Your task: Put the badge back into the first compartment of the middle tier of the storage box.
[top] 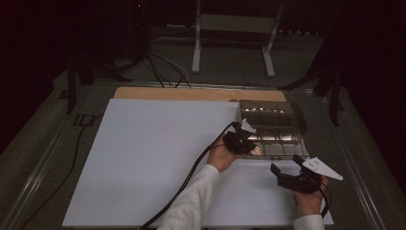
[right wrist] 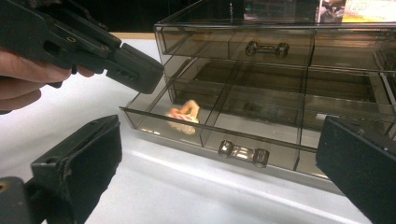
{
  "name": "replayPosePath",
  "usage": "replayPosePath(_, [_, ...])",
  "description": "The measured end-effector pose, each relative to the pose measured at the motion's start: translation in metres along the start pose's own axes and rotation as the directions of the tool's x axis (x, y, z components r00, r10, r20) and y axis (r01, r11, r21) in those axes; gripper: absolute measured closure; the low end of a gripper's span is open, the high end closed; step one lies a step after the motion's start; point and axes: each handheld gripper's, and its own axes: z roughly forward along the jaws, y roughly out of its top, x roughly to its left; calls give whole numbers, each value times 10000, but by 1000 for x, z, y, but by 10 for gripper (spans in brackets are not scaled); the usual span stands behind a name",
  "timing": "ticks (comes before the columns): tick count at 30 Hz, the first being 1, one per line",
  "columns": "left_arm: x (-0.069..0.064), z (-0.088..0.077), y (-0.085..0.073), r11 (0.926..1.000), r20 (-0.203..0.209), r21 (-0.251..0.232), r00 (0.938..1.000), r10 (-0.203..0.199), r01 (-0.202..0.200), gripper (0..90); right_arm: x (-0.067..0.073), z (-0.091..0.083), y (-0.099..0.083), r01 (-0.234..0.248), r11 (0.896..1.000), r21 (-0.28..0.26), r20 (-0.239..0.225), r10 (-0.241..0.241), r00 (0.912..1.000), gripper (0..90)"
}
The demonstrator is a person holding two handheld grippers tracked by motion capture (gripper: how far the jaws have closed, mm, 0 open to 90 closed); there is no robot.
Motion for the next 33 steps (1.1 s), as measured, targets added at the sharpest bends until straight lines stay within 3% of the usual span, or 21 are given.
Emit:
replayPosePath(4, [0,0,0,10000,0,0,10000,0,0,781,0,0,0,7,10000,-3,5,-7,10000,7])
replayPosePath(5, [2,-5,-1,9997,-93,-213,9999,-78,76,781,0,0,0,7,10000,-3,5,-7,10000,7])
replayPosePath(6, [2,-6,-1,9997,-93,-218,9999,-81,79,724,0,0,0,12,10000,4,-2,-12,10000,7])
replayPosePath(19, [9,-22,-4,9968,-600,-754,9977,-309,263,471,0,1,0,7,10000,30,-8,-7,10000,7])
replayPosePath(22, [11,-31,-7,9929,-1020,-1108,9933,-539,425,393,0,1,-1,42,10000,50,3,-42,10000,7])
replayPosePath(25, [13,-37,-10,9902,-1191,-1298,9906,-667,511,330,0,1,-1,25,10000,53,3,-25,10000,7])
replayPosePath(31, [19,-55,-20,9832,-1853,-1679,9773,-1023,711,208,0,0,-1,21,10000,56,17,-21,10000,7])
replayPosePath(33, [22,-63,-24,9806,-1920,-1822,9755,-1079,726,177,0,0,-1,20,10000,65,7,-20,10000,7])
